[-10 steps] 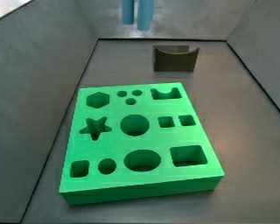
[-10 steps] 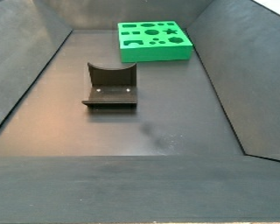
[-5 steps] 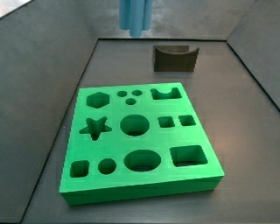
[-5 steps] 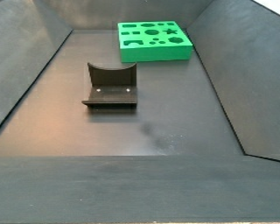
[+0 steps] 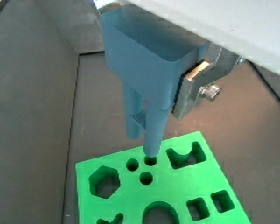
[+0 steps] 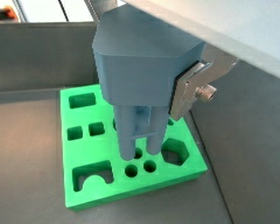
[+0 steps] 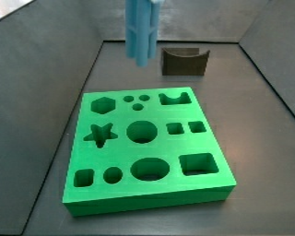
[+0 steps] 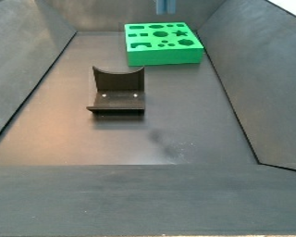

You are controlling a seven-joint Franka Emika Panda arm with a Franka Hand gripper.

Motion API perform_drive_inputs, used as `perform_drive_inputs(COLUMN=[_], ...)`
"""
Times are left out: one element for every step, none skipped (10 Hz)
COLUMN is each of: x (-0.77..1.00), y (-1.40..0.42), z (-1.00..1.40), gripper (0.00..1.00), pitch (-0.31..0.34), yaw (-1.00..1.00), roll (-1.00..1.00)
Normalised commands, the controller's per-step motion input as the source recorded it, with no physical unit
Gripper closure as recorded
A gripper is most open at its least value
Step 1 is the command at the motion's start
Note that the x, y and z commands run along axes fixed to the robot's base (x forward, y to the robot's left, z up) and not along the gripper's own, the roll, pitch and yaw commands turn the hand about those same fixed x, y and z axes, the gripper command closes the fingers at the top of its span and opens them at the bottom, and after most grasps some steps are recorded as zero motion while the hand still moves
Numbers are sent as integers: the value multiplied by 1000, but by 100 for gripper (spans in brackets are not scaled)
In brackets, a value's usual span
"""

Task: Pick up the 3 prong object. Move up. Move to above the board. Insert the 3 prong object.
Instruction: Insert the 3 prong object.

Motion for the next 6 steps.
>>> perform_drive_inputs(x=[0,0,14,46,26,0], y=[157,129,94,3,0,0], z=[-503,-517,-520,-463,-326,-37], gripper=[100,100,100,100,100,100], pitch=[0,0,-1,-51,-67,0], yaw=[-49,-63,-80,-123,-103,0], roll=[-63,-63,-44,-83,-60,0])
